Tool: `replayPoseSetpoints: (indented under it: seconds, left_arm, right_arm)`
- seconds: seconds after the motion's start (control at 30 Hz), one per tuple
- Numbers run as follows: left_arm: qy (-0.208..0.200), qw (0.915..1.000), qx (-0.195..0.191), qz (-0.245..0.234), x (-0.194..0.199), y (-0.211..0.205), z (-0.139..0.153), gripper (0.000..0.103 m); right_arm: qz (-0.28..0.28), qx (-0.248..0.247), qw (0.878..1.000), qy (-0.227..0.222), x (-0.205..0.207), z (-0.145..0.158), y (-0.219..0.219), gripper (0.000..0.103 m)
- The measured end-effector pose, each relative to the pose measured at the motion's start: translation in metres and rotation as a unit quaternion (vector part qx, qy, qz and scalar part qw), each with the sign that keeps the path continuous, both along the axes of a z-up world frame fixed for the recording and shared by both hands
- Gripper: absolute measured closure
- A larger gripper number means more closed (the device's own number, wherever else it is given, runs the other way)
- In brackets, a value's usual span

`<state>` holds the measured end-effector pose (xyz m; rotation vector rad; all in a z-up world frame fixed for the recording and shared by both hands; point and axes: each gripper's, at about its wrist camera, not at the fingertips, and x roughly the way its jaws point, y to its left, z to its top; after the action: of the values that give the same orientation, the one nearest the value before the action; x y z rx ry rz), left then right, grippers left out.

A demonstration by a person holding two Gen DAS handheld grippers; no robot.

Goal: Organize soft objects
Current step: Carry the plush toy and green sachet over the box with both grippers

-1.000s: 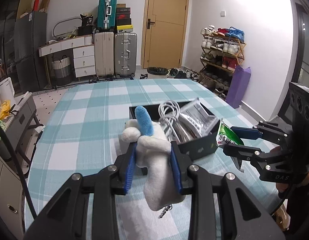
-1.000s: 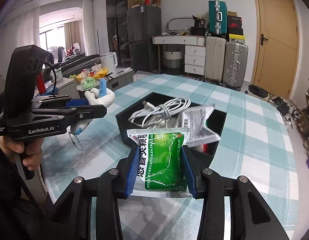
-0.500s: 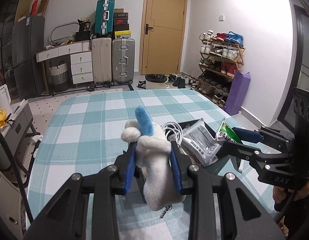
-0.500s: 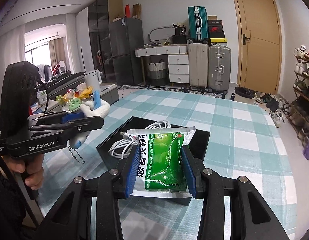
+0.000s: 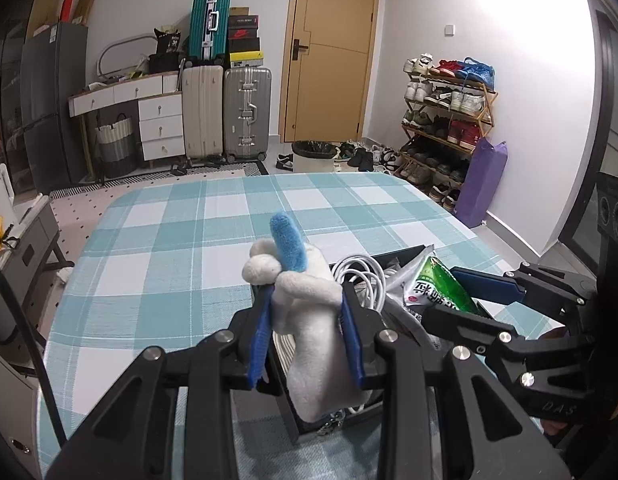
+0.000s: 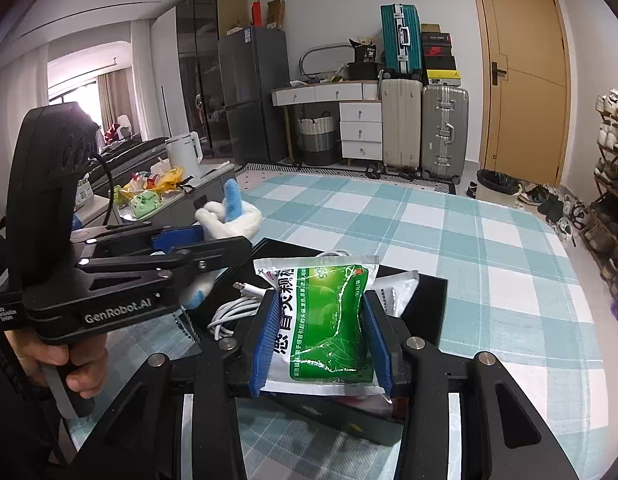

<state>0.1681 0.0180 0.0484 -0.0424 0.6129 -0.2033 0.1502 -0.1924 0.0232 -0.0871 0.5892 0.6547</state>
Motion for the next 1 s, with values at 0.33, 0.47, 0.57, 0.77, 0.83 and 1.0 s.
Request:
replayPoseSetpoints:
  seconds: [0.33,0.47,0.57,0.77,0.83,1.0]
  left_arm:
    - [0.012,0.9999,0.002,-0.006,0.013,-0.005,-0.009,0.072]
    - [0.017,0.9997,0.01,-0.011,0.016,-0.01,-0.014,0.072]
    - [0.021,0.9995,0.019,-0.014,0.016,-0.013,-0.016,0.072]
    - [0.026,0.9991,0.027,-0.017,0.016,-0.016,-0.02,0.072]
    - [0.028,0.9989,0.032,-0.019,0.016,-0.018,-0.021,0.072]
    - [0.031,0.9984,0.043,-0.019,0.016,-0.019,-0.024,0.072]
  right_arm:
    - [-0.019,-0.029,0.999,-0.006,0.017,-0.012,0.007,0.061]
    - [-0.03,-0.05,0.998,-0.019,0.02,-0.017,0.01,0.061]
    - [-0.03,-0.061,0.997,-0.019,0.022,-0.023,0.012,0.061]
    - [-0.026,-0.07,0.997,-0.017,0.023,-0.029,0.014,0.061]
    - [-0.025,-0.069,0.997,-0.015,0.023,-0.031,0.013,0.062]
    - [-0.024,-0.073,0.997,-0.014,0.022,-0.032,0.014,0.061]
